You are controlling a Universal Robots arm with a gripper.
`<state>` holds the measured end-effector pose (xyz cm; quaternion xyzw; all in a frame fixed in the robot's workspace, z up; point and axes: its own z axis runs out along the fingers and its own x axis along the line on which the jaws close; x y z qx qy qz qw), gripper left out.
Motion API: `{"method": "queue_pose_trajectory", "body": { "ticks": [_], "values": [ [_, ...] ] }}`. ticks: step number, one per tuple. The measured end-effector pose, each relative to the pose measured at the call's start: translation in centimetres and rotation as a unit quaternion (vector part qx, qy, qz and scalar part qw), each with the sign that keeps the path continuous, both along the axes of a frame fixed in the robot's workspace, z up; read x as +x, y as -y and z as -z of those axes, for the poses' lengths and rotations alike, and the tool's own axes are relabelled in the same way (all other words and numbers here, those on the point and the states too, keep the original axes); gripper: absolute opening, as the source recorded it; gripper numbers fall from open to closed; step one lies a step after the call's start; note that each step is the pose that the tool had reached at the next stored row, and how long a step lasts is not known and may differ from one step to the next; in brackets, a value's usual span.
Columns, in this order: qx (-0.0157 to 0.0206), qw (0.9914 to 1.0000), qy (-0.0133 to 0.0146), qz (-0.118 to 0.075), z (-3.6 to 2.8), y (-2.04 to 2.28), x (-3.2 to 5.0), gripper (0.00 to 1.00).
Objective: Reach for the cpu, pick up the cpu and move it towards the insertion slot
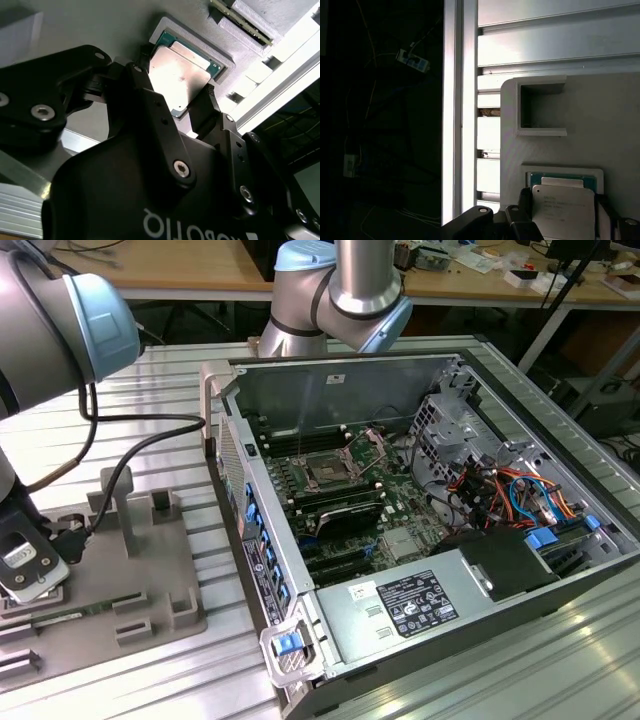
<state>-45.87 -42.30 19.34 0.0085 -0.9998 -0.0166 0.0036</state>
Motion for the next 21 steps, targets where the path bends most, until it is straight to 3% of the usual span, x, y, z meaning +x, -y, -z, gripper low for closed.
{"method": "queue_pose_trajectory", "body": {
  "ticks": [21],
  "values": [
    [0.0,1.0,-0.0001,0.0,-0.23,0.0,0.0,0.55]
  ]
}}
